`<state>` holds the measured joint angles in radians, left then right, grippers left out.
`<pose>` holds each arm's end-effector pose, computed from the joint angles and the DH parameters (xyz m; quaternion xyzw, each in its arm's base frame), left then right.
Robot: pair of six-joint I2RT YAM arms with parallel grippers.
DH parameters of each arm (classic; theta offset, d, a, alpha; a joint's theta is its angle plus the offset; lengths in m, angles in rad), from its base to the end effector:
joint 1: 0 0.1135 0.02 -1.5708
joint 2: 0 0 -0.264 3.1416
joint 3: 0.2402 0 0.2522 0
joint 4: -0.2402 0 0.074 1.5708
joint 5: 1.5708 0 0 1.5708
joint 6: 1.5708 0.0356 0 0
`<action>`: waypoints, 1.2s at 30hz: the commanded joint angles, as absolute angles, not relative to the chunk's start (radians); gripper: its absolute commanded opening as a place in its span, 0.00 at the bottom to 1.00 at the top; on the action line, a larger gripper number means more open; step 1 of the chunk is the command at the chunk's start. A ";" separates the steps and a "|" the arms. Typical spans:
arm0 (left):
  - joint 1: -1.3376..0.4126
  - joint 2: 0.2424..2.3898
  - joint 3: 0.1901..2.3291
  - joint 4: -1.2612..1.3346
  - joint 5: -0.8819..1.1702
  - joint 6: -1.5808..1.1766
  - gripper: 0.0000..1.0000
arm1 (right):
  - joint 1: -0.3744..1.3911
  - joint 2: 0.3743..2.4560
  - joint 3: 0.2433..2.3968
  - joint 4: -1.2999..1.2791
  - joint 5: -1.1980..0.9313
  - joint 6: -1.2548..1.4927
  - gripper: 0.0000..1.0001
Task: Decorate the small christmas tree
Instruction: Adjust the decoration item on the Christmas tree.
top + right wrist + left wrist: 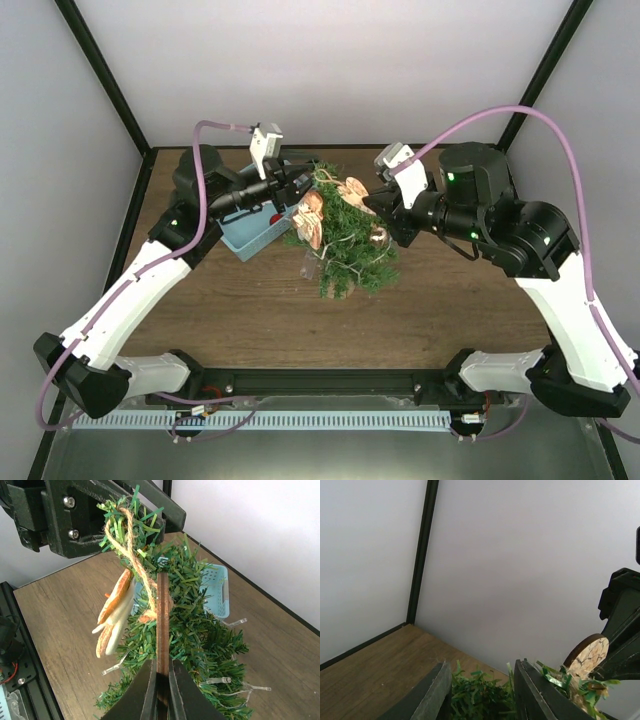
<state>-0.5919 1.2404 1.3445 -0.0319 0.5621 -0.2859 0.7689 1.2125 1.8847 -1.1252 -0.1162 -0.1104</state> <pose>0.2181 -0.1695 0.4559 0.3004 0.6158 -0.4699 0.5565 0.1265 0.1282 0.5124 -0.3881 0.7528 0.2177 0.4850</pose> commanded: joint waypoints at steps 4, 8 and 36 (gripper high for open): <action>-0.594 1.225 1.344 -0.025 0.524 -0.274 0.39 | 0.762 1.223 1.938 -1.143 -0.097 -0.080 0.07; -0.594 1.213 1.388 -0.069 0.404 -0.303 0.39 | 0.763 1.235 1.973 -1.160 -0.050 -0.089 0.07; -0.594 1.206 1.391 -0.032 0.561 -0.321 0.45 | 0.762 1.206 1.946 -1.152 -0.154 0.009 0.04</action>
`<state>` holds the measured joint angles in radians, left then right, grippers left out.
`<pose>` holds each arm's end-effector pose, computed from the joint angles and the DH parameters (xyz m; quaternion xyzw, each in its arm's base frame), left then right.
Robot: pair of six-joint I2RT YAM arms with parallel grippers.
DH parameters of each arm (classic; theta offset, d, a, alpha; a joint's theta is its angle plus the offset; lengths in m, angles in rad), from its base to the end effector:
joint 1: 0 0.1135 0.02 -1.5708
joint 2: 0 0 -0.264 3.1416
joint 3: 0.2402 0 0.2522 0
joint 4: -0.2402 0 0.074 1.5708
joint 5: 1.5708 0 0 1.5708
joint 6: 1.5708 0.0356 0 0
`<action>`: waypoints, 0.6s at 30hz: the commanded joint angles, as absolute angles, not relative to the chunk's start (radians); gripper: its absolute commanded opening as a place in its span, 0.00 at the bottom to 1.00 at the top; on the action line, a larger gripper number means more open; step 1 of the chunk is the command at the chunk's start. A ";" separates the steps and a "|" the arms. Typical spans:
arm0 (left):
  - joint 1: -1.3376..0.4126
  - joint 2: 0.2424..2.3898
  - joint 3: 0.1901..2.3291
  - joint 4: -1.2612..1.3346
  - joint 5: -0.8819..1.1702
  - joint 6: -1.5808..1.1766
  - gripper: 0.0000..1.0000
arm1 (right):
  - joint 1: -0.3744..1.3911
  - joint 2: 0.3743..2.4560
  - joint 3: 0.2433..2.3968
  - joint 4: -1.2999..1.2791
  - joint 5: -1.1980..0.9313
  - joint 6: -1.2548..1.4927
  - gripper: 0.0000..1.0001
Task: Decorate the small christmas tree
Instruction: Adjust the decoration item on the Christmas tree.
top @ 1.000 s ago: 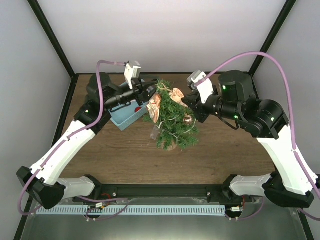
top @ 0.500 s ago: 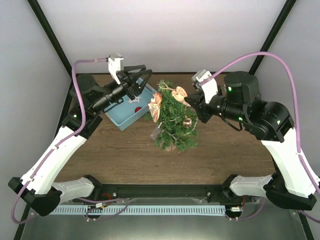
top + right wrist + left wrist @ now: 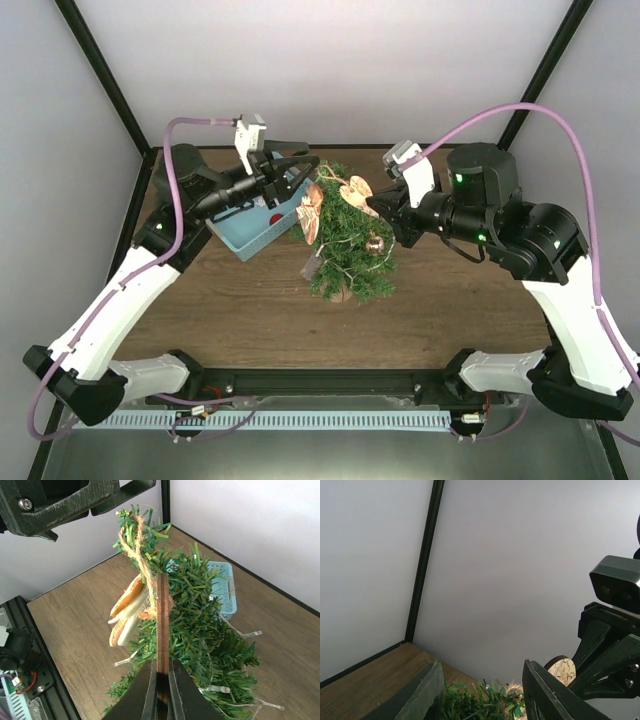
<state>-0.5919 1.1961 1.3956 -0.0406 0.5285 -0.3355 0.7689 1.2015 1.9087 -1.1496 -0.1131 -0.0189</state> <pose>0.2016 -0.1572 0.4831 0.2772 0.5957 -0.4801 0.5812 0.1199 0.1216 0.5176 -0.3517 0.7675 0.2400 0.4793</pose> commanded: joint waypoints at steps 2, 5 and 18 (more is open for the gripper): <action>-0.594 1.209 1.386 -0.034 0.554 -0.318 0.45 | 0.762 1.203 1.933 -1.149 -0.169 0.021 0.04; -0.594 1.211 1.381 -0.032 0.539 -0.315 0.45 | 0.763 1.197 1.916 -1.150 -0.175 0.025 0.04; -0.594 1.209 1.363 -0.027 0.498 -0.314 0.44 | 0.763 1.201 1.888 -1.136 -0.188 -0.004 0.06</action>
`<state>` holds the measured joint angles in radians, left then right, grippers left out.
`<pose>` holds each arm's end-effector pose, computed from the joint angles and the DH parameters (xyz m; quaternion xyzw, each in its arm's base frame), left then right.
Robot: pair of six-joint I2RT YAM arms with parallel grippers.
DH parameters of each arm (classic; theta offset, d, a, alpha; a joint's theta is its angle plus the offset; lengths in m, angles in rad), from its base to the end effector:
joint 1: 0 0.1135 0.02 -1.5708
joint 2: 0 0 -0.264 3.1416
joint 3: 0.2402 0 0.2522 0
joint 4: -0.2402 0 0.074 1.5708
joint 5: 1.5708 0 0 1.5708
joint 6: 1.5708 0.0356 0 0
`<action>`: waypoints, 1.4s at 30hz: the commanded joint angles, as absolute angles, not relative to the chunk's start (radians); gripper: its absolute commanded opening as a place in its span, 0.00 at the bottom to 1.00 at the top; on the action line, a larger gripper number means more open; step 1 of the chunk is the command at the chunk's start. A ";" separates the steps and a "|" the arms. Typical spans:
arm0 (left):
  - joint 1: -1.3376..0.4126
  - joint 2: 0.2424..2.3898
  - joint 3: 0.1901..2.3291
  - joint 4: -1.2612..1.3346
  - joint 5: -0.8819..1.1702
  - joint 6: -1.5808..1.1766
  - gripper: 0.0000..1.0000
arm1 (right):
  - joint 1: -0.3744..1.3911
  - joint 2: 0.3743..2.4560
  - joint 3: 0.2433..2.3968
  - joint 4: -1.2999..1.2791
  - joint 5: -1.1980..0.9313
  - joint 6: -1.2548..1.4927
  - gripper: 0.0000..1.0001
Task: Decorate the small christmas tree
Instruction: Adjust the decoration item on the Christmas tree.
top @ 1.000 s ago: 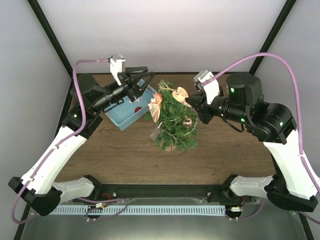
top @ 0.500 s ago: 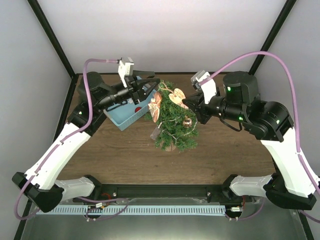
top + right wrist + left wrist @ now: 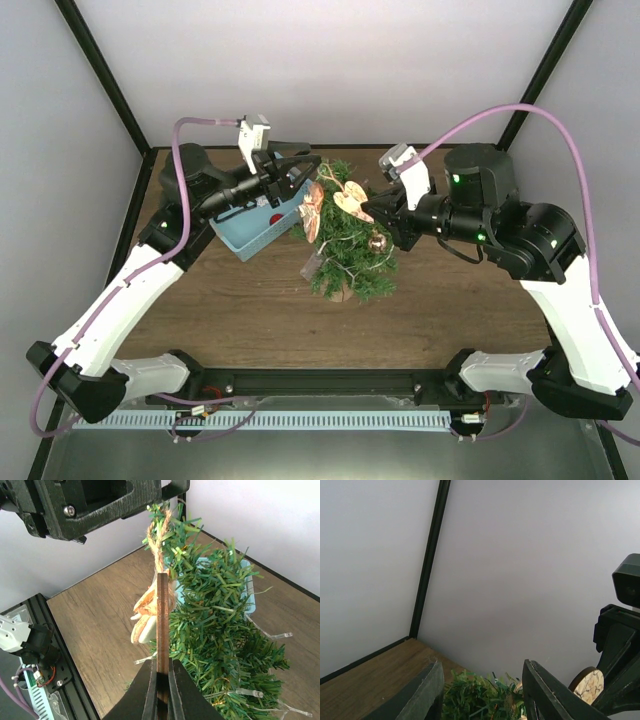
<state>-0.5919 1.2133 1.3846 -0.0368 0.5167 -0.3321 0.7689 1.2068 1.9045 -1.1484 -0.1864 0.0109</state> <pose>0.2083 -0.1612 0.4758 0.2732 0.6059 -0.4750 0.5768 0.1199 0.1252 0.5161 -0.3580 0.7654 0.2740 0.4593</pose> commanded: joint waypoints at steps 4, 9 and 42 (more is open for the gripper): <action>-0.594 1.212 1.362 -0.020 0.497 -0.323 0.44 | 0.763 1.220 1.884 -1.145 -0.103 -0.013 0.07; -0.594 1.216 1.358 -0.028 0.492 -0.325 0.44 | 0.760 1.242 1.884 -1.123 -0.073 -0.029 0.09; -0.595 1.214 1.359 0.003 0.482 -0.346 0.45 | 0.760 0.934 1.462 -0.598 0.012 -0.096 0.44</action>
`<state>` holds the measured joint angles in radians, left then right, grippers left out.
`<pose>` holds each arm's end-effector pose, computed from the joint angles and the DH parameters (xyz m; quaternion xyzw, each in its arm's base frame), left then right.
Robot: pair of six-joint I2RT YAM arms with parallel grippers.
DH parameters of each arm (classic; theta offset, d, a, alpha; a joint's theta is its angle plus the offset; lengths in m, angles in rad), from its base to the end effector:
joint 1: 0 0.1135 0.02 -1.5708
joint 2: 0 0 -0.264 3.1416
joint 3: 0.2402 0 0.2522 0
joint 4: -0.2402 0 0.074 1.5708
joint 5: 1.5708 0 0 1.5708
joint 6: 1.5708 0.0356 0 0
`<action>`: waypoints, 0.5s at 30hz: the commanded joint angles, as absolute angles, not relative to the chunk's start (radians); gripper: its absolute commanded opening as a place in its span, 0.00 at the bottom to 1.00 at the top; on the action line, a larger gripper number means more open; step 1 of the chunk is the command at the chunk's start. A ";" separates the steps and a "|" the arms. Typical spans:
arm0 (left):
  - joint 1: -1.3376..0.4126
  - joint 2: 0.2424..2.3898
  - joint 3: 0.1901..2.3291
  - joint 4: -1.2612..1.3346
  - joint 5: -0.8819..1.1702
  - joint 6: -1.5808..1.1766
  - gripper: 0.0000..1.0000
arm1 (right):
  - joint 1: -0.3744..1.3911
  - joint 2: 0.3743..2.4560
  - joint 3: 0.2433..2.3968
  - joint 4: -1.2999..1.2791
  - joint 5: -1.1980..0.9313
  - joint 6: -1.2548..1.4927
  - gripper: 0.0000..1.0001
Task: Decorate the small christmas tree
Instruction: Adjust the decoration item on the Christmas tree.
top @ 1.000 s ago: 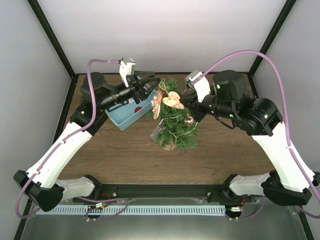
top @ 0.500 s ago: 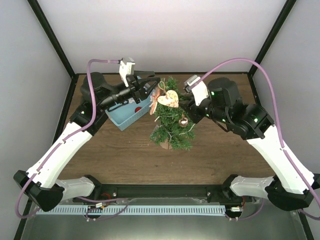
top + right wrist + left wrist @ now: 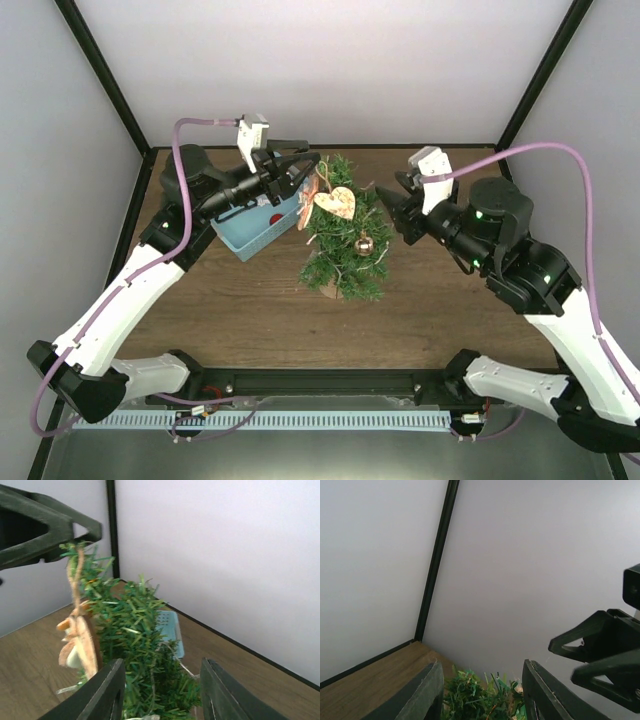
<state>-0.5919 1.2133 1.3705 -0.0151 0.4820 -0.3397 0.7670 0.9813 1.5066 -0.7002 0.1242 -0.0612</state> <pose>0.2104 -0.1614 0.4734 0.2589 0.6085 -0.4692 0.5853 0.1202 0.1098 0.4887 -0.2712 0.7161 0.1771 0.6183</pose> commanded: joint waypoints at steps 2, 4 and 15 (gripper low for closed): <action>-0.595 1.216 1.358 0.006 0.485 -0.347 0.45 | 0.759 0.895 1.417 -0.555 -0.120 -0.129 0.49; -0.595 1.216 1.358 0.005 0.485 -0.347 0.45 | 0.760 0.870 1.370 -0.504 -0.200 -0.131 0.53; -0.596 1.220 1.362 0.014 0.490 -0.358 0.45 | 0.759 0.997 1.380 -0.447 -0.192 -0.037 0.53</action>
